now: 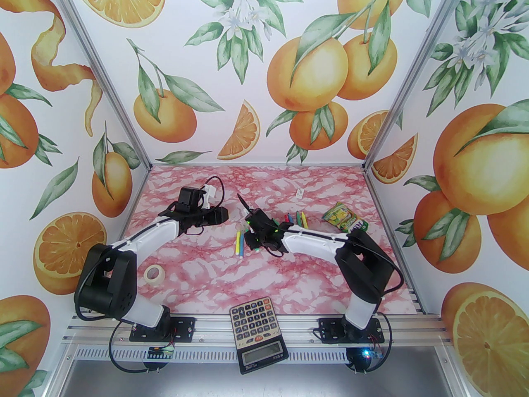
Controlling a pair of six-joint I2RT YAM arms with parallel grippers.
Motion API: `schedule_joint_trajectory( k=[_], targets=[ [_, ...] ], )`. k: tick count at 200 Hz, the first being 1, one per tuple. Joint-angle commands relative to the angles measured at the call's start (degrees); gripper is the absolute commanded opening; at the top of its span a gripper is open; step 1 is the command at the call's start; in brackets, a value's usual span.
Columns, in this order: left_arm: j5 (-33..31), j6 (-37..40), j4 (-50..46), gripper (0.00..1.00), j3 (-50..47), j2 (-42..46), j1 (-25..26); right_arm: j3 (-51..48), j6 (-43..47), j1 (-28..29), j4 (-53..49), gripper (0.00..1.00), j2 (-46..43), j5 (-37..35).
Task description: Open the pen caps
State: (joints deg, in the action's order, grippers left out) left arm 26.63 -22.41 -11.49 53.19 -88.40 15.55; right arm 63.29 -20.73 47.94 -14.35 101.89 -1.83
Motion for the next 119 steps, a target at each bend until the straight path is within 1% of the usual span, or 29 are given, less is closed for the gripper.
schedule_joint_trajectory(
  k=[1,64,119],
  targets=[
    [4.0,-1.5,4.2,0.48,2.2,-1.0,0.9,-1.9,0.8,0.0,3.8,0.19,-3.0,2.6],
    [5.8,-2.5,5.7,0.48,3.6,-2.8,3.4,-5.8,1.3,0.0,10.7,0.18,-7.8,6.2],
    [7.3,-3.0,5.8,0.45,4.8,-3.6,5.7,-8.3,1.5,0.0,14.1,0.18,-10.4,6.4]
  ],
)
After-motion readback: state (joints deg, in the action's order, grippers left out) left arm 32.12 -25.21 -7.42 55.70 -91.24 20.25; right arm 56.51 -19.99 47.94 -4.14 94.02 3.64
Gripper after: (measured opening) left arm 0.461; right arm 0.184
